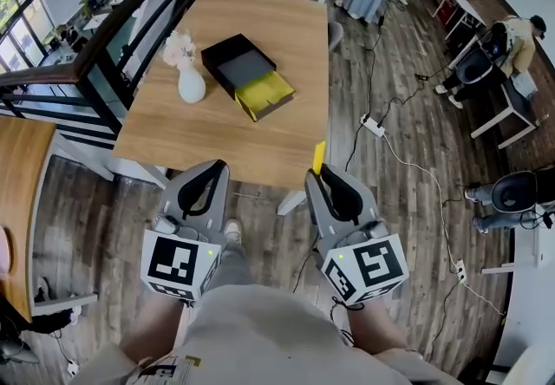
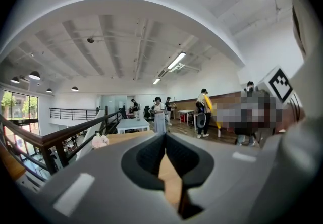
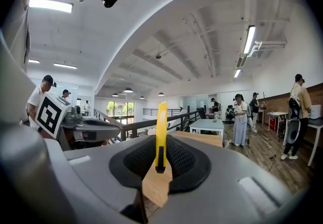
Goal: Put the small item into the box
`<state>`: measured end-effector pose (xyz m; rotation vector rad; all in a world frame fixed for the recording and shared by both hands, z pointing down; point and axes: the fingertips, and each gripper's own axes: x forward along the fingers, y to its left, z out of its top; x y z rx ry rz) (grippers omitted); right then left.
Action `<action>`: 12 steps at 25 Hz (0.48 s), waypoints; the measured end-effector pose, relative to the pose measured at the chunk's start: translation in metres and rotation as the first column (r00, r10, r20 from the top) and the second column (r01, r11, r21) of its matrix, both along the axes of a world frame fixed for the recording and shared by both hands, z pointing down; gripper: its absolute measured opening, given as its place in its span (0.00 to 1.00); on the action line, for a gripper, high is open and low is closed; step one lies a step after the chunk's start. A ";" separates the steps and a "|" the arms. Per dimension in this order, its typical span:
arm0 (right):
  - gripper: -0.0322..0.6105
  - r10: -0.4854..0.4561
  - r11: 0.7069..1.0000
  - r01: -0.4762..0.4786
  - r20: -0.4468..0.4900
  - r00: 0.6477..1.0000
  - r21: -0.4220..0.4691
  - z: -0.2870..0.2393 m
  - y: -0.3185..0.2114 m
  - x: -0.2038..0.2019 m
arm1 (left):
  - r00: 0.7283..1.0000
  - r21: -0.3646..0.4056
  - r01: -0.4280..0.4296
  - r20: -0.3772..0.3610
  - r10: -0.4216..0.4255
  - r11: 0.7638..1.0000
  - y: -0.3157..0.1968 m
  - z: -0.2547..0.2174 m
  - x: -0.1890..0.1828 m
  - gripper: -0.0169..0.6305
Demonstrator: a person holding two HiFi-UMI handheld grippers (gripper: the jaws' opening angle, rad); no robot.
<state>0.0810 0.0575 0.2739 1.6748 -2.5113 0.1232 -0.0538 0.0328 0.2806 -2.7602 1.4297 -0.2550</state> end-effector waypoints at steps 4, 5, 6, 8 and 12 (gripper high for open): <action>0.15 0.017 1.000 -0.016 0.001 1.000 -0.014 -0.003 -0.049 -0.011 | 1.000 -0.016 -0.025 0.001 0.025 1.000 -0.051 -0.001 -0.008 0.03; 0.15 0.020 1.000 -0.020 0.001 1.000 -0.019 -0.003 -0.061 -0.014 | 0.999 -0.019 -0.032 0.001 0.032 0.999 -0.064 -0.002 -0.010 0.03; 0.15 0.023 0.999 -0.023 0.001 1.000 -0.024 -0.003 -0.074 -0.017 | 0.999 -0.022 -0.038 0.001 0.038 0.999 -0.076 -0.002 -0.012 0.03; 0.15 0.035 0.999 -0.035 -0.002 0.999 -0.033 -0.003 -0.098 -0.020 | 0.999 -0.027 -0.052 -0.003 0.052 0.998 -0.101 -0.002 -0.014 0.03; 0.15 0.058 0.997 -0.059 -0.005 0.998 -0.041 -0.004 -0.146 -0.030 | 0.997 -0.037 -0.071 -0.009 0.071 0.997 -0.149 -0.002 -0.023 0.03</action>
